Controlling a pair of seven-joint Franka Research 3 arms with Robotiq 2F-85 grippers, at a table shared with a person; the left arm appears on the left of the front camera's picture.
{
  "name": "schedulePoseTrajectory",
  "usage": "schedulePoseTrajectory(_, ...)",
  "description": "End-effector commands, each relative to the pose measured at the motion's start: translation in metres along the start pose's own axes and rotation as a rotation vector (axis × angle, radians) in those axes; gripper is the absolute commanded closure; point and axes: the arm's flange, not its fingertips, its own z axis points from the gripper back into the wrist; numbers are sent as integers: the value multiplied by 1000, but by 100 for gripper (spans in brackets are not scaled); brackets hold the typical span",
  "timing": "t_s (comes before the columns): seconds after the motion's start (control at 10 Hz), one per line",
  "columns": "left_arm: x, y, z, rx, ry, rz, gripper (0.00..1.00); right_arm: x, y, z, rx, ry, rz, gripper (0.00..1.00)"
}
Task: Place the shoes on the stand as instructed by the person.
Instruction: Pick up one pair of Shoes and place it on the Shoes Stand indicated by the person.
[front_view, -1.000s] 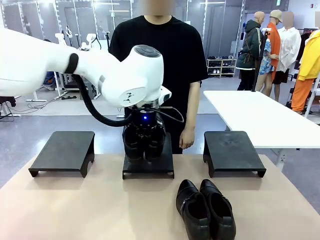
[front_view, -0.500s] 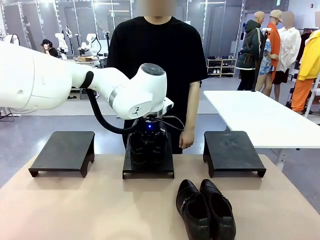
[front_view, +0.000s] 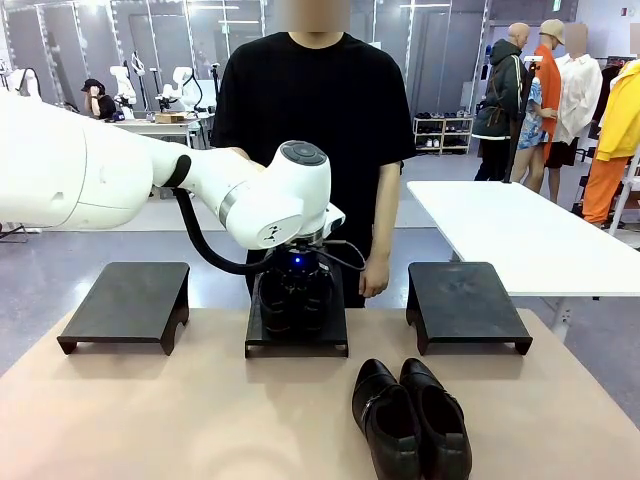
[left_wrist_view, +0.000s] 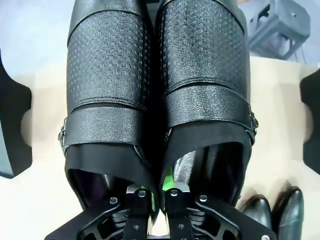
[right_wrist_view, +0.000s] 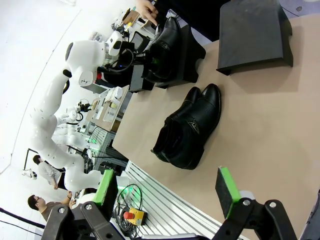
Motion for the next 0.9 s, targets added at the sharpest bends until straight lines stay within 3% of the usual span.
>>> schedulePoseTrajectory(0.0,10,4,-1,-18,-41,-20,93,0,0,0,14,-13,22,0)
schedulePoseTrajectory(0.1,11,6,-4,-16,-36,-11,93,0,0,0,14,-13,22,0)
schedulePoseTrajectory(0.6,8,5,-2,-41,-21,-7,11,0,0,0,14,-13,22,0)
schedulePoseTrajectory(0.7,7,5,0,-42,-19,1,0,0,0,0,14,-13,22,0)
schedulePoseTrajectory(0.8,8,5,3,-47,-11,12,0,0,0,0,14,-13,22,0)
